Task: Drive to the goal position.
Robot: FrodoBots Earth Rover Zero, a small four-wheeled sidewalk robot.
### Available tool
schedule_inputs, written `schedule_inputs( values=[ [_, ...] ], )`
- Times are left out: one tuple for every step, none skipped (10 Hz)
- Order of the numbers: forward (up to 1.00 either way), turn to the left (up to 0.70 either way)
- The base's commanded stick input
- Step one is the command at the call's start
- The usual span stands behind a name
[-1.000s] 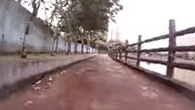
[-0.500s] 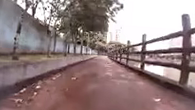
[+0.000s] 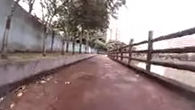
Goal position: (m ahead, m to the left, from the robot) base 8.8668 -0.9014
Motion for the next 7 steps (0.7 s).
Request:
schedule_inputs(
  values=[
    [1.0, 0.0],
    [1.0, 0.0],
    [1.0, 0.0],
    [1.0, 0.0],
    [1.0, 0.0],
    [1.0, 0.0],
    [1.0, 0.0]
  ],
)
